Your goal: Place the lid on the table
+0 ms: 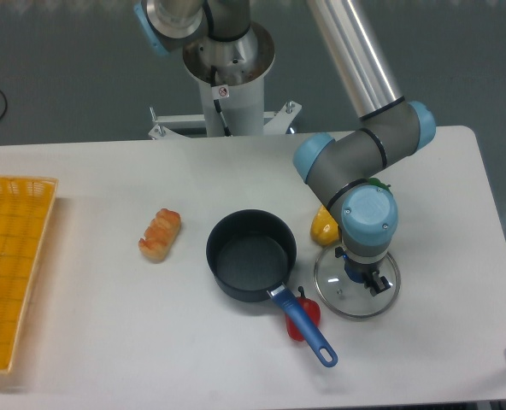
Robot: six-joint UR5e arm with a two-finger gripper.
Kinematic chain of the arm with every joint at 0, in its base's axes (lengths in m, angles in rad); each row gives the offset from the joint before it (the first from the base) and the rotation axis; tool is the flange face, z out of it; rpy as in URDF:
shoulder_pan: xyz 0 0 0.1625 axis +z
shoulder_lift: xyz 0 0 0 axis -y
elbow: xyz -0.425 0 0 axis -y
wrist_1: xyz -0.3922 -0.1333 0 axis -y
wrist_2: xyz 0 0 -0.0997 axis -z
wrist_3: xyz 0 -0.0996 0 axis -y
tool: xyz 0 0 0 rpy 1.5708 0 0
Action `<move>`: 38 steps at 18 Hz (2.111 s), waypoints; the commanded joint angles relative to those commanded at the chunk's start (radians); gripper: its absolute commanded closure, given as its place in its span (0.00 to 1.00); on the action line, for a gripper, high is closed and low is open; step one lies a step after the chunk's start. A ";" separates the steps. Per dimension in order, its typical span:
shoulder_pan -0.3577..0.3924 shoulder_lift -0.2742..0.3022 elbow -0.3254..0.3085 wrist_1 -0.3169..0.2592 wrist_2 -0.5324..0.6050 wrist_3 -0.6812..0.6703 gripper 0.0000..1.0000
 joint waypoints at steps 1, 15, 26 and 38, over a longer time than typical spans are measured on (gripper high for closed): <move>0.000 0.002 0.000 0.000 0.000 0.000 0.36; -0.005 -0.006 0.000 0.000 0.002 -0.006 0.33; -0.006 -0.006 -0.002 0.003 0.003 -0.005 0.13; -0.034 0.043 0.041 -0.003 0.003 -0.005 0.00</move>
